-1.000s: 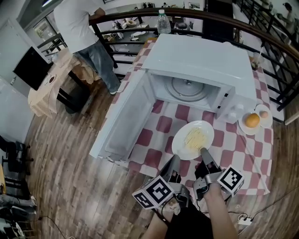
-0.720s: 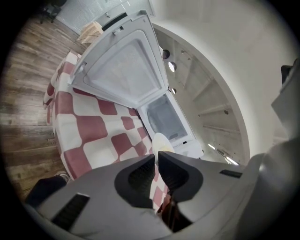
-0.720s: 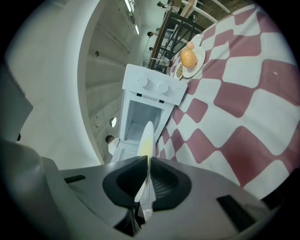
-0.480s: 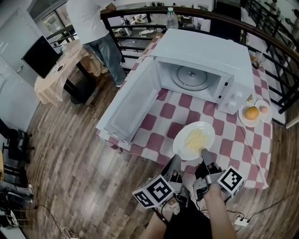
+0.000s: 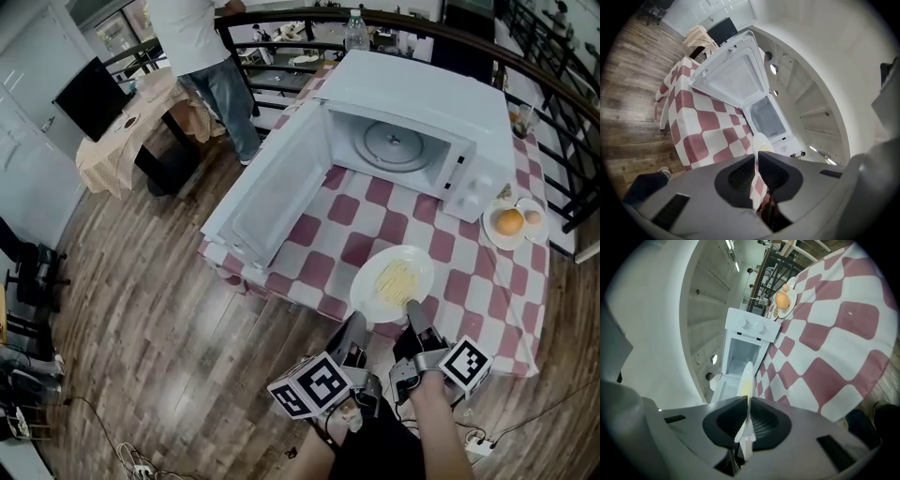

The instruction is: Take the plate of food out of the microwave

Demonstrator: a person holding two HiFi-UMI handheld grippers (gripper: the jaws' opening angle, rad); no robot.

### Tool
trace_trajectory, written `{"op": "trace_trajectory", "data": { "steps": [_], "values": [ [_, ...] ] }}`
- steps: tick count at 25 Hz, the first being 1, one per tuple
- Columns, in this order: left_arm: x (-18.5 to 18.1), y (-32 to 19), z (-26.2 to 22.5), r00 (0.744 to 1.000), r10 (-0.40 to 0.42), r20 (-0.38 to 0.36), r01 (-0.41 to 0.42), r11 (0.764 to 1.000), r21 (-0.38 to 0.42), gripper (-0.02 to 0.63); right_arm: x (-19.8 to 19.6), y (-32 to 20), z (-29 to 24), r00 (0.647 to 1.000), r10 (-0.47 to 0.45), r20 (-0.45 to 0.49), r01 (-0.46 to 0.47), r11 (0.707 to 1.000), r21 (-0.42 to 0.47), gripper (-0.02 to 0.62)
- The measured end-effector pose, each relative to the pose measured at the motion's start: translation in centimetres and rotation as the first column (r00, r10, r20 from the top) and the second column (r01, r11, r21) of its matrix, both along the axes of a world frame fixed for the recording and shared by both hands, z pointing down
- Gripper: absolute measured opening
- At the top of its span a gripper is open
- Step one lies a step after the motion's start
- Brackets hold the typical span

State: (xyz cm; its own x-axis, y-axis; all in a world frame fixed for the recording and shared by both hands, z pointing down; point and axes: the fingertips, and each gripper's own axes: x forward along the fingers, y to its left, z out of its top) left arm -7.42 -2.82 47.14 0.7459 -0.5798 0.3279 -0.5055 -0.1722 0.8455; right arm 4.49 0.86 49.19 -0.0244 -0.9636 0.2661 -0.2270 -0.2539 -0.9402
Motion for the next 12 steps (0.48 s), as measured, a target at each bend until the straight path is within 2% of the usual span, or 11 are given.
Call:
{"op": "trace_trajectory", "data": {
  "steps": [12],
  "values": [
    [0.30, 0.25, 0.34, 1.000, -0.001, -0.002, 0.001, 1.000, -0.004, 0.048, 0.25, 0.24, 0.26, 1.000, 0.003, 0.014, -0.003, 1.000, 0.008, 0.025]
  ]
}}
